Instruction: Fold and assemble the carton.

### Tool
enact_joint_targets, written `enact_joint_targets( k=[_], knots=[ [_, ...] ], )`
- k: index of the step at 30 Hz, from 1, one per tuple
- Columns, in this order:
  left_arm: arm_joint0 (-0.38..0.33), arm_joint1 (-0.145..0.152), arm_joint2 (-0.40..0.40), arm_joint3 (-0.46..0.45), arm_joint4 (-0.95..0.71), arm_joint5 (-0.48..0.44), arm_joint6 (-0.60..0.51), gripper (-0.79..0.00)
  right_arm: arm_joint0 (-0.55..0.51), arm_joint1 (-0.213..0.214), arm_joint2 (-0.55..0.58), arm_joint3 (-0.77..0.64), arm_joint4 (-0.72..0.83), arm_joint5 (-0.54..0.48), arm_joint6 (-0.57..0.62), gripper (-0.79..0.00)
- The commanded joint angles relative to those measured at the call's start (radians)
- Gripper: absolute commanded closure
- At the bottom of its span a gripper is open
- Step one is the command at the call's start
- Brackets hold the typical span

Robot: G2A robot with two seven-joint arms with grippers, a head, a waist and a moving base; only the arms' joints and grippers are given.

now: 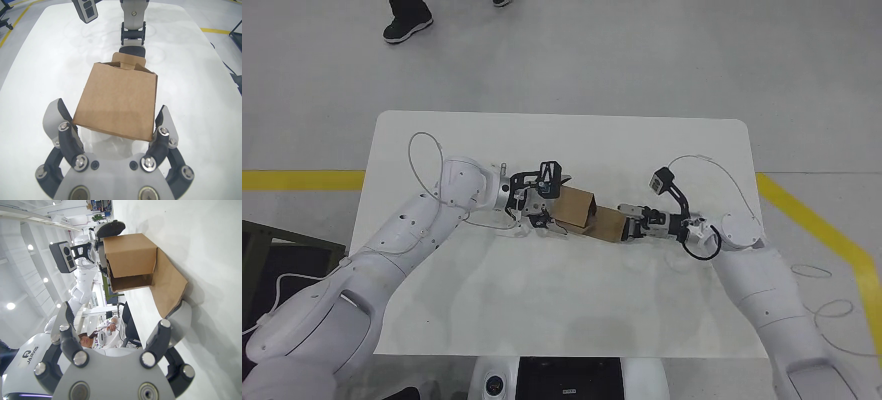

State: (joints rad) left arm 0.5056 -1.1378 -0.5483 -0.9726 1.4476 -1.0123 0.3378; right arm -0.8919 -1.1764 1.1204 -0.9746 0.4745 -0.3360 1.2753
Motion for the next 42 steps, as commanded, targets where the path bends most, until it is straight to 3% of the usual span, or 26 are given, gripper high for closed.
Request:
enact_joint_targets(
  k=[1,11,19,29,42],
  knots=[
    [0.0,0.0,-0.001,0.0,0.001,0.0,0.001,-0.785,0.011,-0.005,-0.012,0.017,0.008,-0.005,0.0,-0.785],
    [0.002,0.001,-0.002,0.0,0.005,0.0,0.003,-0.785,0.041,-0.024,-0.024,0.057,0.144,-0.042,0.057,-0.785],
    [0.005,0.001,-0.003,-0.005,0.007,0.0,0.002,-0.785,0.046,-0.033,-0.034,0.012,0.201,-0.039,0.092,-0.785],
    [0.006,0.003,-0.005,-0.003,0.007,0.0,0.001,-0.785,0.089,-0.048,-0.091,0.053,0.1,-0.009,0.031,-0.785],
    [0.006,0.003,-0.003,-0.012,0.004,0.0,-0.002,-0.785,0.098,-0.063,-0.114,0.029,0.134,-0.027,0.05,-0.785]
  ],
)
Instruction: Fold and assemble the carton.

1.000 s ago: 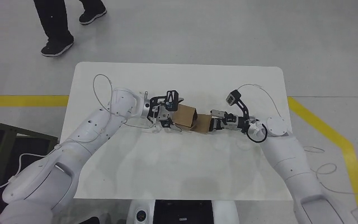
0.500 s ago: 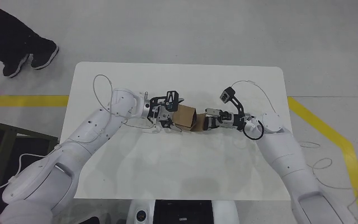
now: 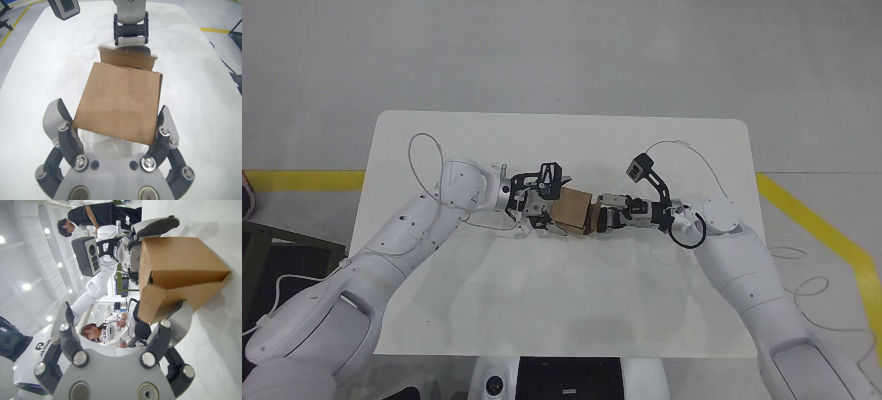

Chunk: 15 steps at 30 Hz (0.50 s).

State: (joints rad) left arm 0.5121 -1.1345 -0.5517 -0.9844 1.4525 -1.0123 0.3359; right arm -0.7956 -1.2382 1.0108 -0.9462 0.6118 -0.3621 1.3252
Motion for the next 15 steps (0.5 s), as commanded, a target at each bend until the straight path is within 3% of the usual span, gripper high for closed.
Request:
enact_joint_targets(
  k=[1,5,7,9,11,13,15],
  knots=[
    [0.0,0.0,0.001,0.0,-0.001,0.0,-0.001,-0.785,0.003,-0.003,-0.007,0.003,-0.006,-0.003,-0.003,-0.785],
    [0.001,-0.001,0.002,0.0,-0.001,0.0,-0.005,-0.785,0.01,-0.008,-0.017,0.016,-0.019,-0.019,-0.01,-0.785],
    [0.001,-0.001,0.002,0.0,-0.002,0.0,-0.005,-0.785,0.011,-0.008,-0.018,0.022,-0.024,-0.024,-0.012,-0.748],
    [0.001,-0.001,0.003,0.001,-0.001,0.0,-0.007,-0.785,0.012,-0.007,-0.015,0.027,-0.029,-0.03,-0.012,-0.61],
    [0.001,-0.001,0.003,0.001,-0.002,0.0,-0.007,-0.785,0.011,-0.006,-0.011,0.03,-0.037,-0.033,-0.011,-0.585],
    [0.001,-0.002,0.004,0.0,-0.001,0.0,-0.008,-0.785,0.01,-0.004,-0.009,0.032,-0.047,-0.031,-0.01,-0.388],
    [0.001,-0.002,0.005,0.0,-0.002,0.0,-0.009,-0.785,0.01,-0.002,-0.007,0.037,-0.057,-0.027,-0.009,-0.379]
  ],
)
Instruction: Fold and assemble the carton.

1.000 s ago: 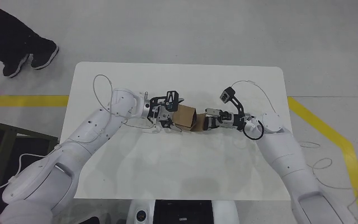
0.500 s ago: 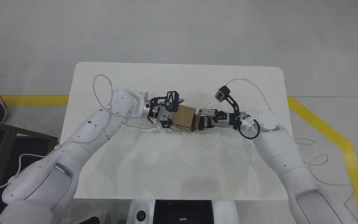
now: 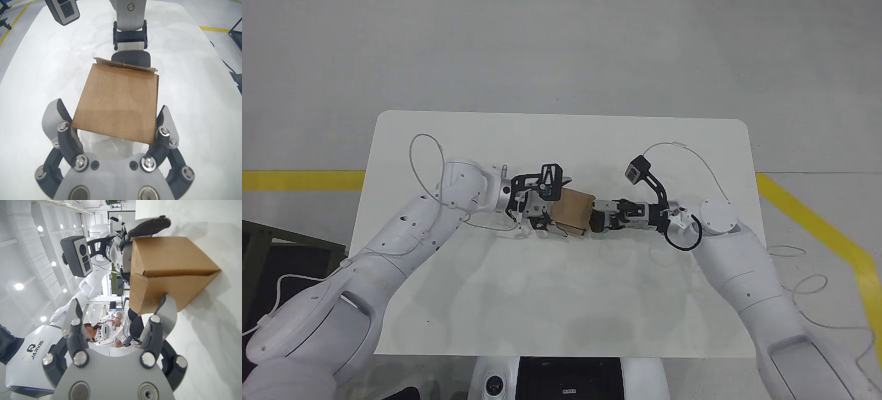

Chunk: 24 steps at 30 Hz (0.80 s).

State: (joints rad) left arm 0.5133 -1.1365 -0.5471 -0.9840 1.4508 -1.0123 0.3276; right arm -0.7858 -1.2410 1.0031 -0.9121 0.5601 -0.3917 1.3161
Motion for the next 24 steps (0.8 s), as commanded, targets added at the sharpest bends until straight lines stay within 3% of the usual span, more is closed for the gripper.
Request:
enact_joint_targets(
  k=[1,5,16,24],
  knots=[
    [-0.001,0.0,0.002,0.0,0.0,0.0,-0.001,-0.785,0.001,0.002,0.002,0.005,-0.013,0.005,0.0,-0.376],
    [-0.003,0.0,0.003,0.002,0.0,0.0,-0.001,-0.785,0.001,0.007,0.007,0.01,-0.036,0.014,-0.003,-0.369],
    [-0.008,0.003,0.01,0.002,0.001,0.0,0.002,-0.785,-0.004,0.01,0.002,0.01,-0.081,0.039,-0.02,-0.237],
    [-0.009,0.005,0.015,0.001,-0.002,0.0,0.004,-0.785,0.0,0.009,-0.002,0.028,-0.101,0.037,-0.035,-0.215]
  ],
)
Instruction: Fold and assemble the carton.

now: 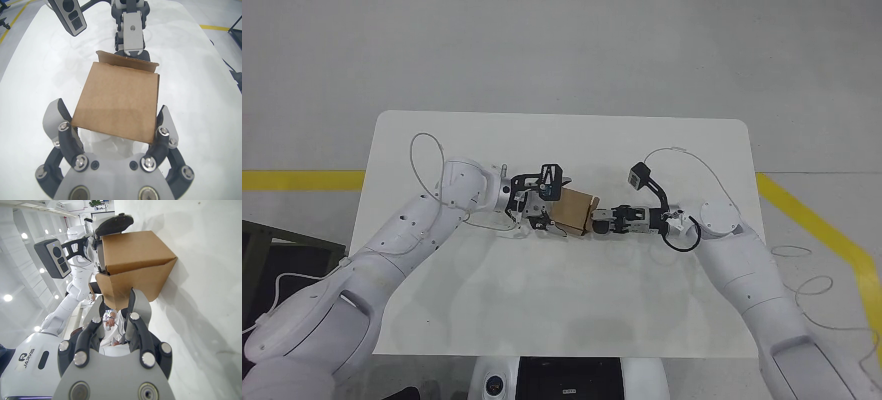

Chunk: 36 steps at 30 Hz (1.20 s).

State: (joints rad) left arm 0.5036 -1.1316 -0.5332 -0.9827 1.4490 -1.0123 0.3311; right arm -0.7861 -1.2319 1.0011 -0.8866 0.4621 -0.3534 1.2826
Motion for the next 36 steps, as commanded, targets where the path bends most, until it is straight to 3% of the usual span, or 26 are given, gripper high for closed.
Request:
enact_joint_targets(
  k=[1,18,36],
  knots=[
    [0.001,0.0,0.001,-0.001,0.0,0.0,0.0,-0.785,0.001,0.0,-0.001,0.003,-0.004,-0.002,-0.002,-0.203],
    [0.002,-0.002,0.002,0.0,-0.001,0.0,0.001,-0.785,0.005,0.004,0.003,0.006,-0.041,-0.001,-0.019,-0.083],
    [0.002,-0.004,0.003,0.0,0.003,0.0,0.008,-0.785,0.003,0.009,0.005,-0.04,-0.064,0.017,-0.03,-0.049]
  ],
)
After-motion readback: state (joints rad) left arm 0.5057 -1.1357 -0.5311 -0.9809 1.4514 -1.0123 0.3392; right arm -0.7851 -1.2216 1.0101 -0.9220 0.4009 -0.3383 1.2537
